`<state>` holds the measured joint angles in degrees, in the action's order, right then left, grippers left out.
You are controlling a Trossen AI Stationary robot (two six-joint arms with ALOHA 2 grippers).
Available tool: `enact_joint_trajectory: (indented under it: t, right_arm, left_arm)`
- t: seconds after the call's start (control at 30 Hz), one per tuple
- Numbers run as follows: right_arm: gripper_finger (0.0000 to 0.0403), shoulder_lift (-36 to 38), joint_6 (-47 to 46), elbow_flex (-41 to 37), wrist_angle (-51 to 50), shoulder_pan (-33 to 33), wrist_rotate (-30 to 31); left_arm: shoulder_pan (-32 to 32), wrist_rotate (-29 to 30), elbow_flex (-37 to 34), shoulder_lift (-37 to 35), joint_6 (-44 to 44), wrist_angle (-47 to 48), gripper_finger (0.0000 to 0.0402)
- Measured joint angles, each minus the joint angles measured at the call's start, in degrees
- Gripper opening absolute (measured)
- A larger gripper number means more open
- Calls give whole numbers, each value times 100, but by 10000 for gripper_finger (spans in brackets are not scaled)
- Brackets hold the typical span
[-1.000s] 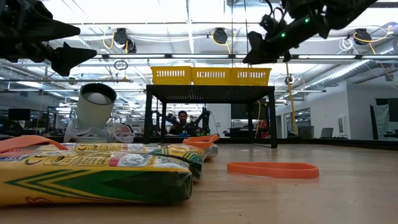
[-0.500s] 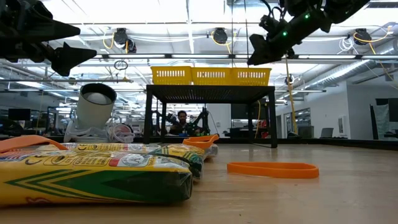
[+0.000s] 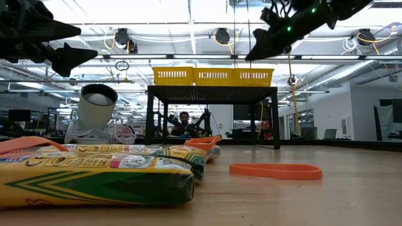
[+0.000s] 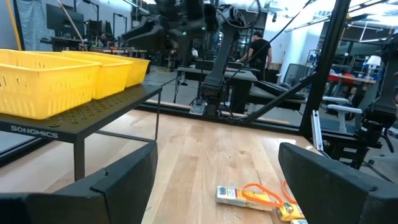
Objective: Pick & Place Office Desk Supplies
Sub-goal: Put the orange rubber band into the right yellow bin on the shelf
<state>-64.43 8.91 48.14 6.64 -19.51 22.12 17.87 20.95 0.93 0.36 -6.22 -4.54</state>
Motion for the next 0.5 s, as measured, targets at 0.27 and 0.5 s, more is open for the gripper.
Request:
enact_joint_trajectory:
  t: [0.27,0.5]
  right_arm:
    - [141,187,445,-2,234,1030,-1245]
    - [141,182,337,-180,251,1832,-2453]
  left_arm:
    - [0,0,0,0,0,0,340]
    - [0,0,0,0,0,0,340]
